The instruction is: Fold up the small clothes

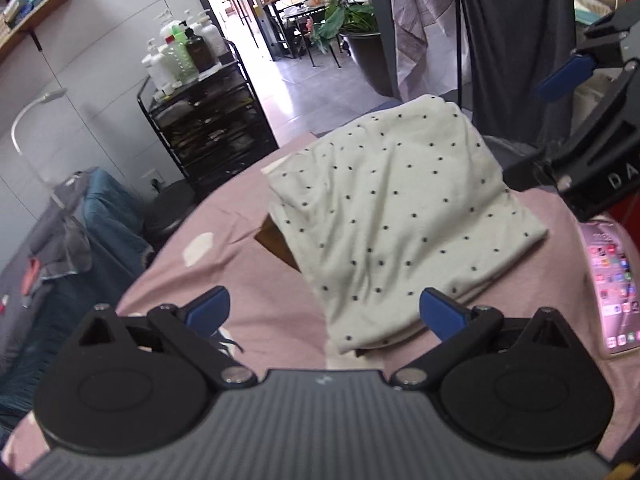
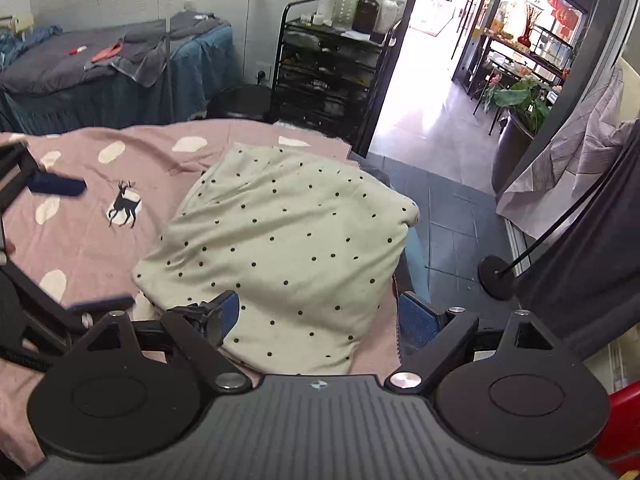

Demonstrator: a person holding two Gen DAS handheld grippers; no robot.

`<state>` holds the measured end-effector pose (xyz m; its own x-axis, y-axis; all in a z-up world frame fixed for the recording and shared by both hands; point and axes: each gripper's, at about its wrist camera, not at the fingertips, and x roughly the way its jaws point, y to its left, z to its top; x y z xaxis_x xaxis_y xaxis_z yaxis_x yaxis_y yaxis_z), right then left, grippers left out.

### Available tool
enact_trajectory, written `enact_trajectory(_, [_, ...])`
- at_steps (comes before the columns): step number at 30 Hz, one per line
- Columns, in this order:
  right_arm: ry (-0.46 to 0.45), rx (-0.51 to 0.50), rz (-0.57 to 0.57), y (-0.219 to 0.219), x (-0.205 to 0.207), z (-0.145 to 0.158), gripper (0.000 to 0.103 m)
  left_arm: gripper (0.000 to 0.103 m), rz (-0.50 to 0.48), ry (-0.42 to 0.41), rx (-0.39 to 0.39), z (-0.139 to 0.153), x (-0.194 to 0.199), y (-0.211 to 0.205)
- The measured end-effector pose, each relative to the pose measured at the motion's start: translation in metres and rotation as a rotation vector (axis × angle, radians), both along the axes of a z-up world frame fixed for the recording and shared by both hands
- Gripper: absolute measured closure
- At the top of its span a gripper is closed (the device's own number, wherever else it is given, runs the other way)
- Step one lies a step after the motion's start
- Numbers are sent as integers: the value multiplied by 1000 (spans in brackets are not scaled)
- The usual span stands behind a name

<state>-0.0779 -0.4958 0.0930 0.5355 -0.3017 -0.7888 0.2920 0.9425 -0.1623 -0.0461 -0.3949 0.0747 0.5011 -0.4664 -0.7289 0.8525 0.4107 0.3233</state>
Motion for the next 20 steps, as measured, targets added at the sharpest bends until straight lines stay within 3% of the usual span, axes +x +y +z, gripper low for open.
enact_trajectory(5, [56, -33, 16, 4, 4, -13, 0, 0, 4, 93, -3, -1, 9, -1])
enact_trajectory(10, [75, -43, 19, 9, 1, -16, 0, 0, 13, 74, 9, -5, 5, -2])
enact_trajectory(14, [76, -50, 21, 11, 0, -16, 0, 0, 11, 100, -27, -2, 6, -2])
enact_trajectory(17, [77, -50, 17, 11, 0, -16, 0, 0, 4, 73, -73, 0, 3, 1])
enact_trajectory(20, [84, -53, 14, 11, 0, -15, 0, 0, 3, 69, -53, 0, 1, -1])
